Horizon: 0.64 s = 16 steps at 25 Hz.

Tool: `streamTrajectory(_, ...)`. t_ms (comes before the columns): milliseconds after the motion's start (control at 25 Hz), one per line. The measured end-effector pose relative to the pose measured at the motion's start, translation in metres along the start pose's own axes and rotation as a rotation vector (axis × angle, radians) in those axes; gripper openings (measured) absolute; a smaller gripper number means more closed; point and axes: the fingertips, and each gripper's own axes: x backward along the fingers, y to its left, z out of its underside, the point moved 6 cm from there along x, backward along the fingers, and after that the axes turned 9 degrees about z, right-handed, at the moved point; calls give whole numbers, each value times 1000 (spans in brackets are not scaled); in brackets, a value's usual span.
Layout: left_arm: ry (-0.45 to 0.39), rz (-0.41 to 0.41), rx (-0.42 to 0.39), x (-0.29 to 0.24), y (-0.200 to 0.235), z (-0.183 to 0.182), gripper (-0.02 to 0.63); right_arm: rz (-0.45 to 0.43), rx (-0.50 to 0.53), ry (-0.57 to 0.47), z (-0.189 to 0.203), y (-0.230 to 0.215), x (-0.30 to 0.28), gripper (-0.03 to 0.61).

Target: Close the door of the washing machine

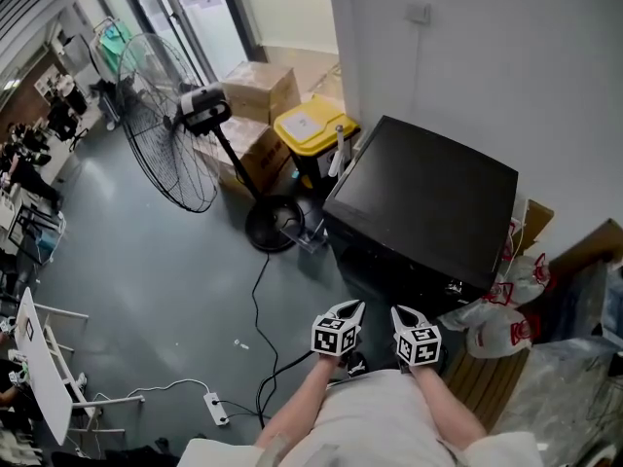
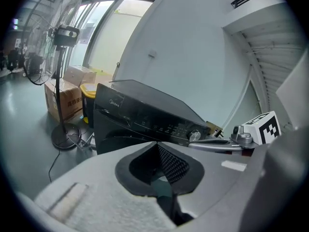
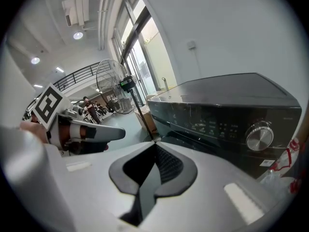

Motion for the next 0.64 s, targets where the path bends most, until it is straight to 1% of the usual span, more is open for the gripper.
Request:
streamTrajectory(120,5,5,17,-2,-1,4,2,-2,4,17,5,1,1,2)
streamTrajectory(280,4,10,17,-2,-3,3,2,-2,6,19,5,0,1,2)
streamTrajectory(640,2,-6,36,3,2,7,2,-4,-2,19,4,3,-1,2)
